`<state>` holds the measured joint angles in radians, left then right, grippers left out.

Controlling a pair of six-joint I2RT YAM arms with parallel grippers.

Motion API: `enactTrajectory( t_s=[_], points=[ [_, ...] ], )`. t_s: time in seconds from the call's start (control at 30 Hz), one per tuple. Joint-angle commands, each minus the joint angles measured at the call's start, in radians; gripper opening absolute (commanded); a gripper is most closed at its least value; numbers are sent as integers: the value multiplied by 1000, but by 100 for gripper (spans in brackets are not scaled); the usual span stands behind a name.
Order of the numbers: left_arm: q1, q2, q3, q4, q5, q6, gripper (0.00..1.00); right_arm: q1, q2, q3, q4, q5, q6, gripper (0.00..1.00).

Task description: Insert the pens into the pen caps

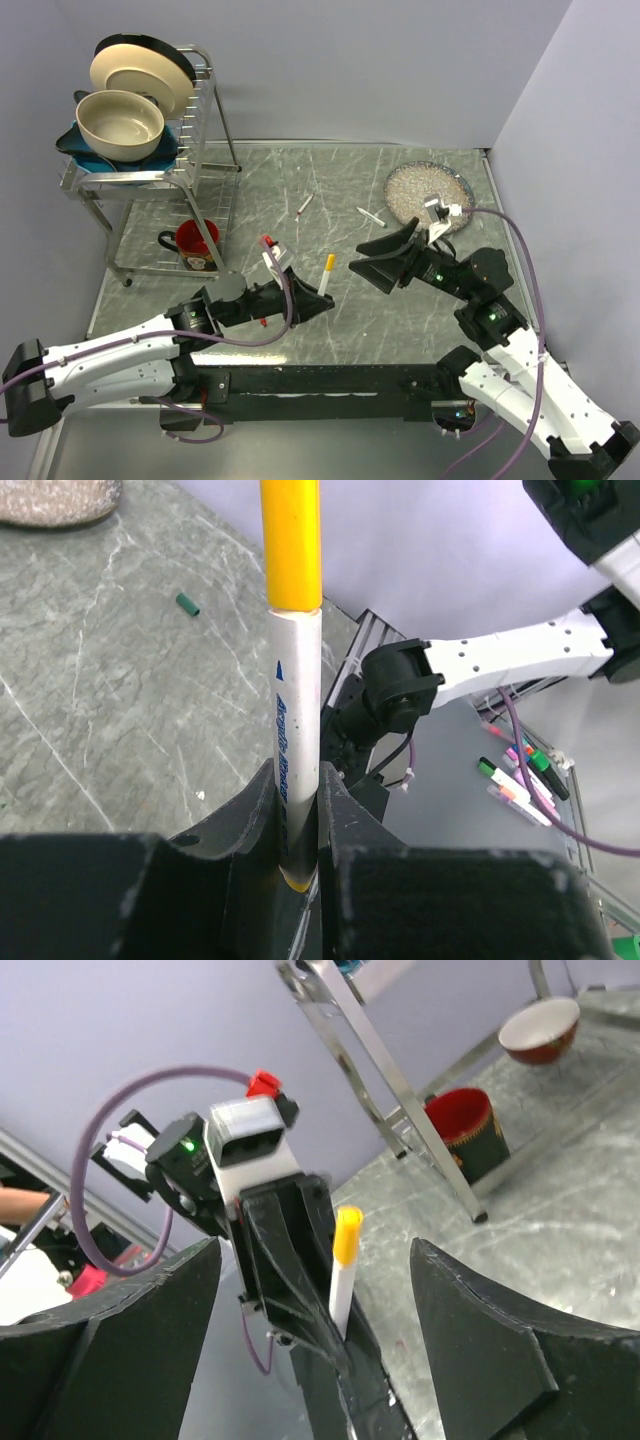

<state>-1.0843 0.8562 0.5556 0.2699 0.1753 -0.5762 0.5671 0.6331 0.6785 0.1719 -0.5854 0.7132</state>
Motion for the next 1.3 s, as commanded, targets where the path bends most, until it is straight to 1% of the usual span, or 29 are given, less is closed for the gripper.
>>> enactTrajectory(
  t_s=[0.0, 0.17, 0.3, 0.37, 0.77, 1.03, 1.2, 1.27],
  points=[
    [0, -55, 0, 8, 35, 30, 1, 31, 106, 113, 11, -11, -81, 84],
    [0, -77, -8, 8, 59, 29, 1, 91, 236, 190, 18, 12, -90, 81],
    [0, -95, -20, 14, 69, 26, 1, 164, 286, 216, 49, 42, -104, 77],
    [0, -100, -20, 12, 69, 26, 1, 178, 307, 228, 60, 47, -110, 76],
    [0, -141, -51, 26, 33, 16, 1, 241, 359, 202, 182, 36, -51, 67],
    [0, -114, -43, 26, 50, 10, 1, 255, 370, 222, 175, 38, -55, 58],
    [0, -117, -42, 23, 41, 12, 1, 264, 359, 201, 179, 53, -58, 50],
    [1, -117, -42, 23, 39, 12, 1, 267, 352, 193, 176, 58, -57, 48]
  ],
)
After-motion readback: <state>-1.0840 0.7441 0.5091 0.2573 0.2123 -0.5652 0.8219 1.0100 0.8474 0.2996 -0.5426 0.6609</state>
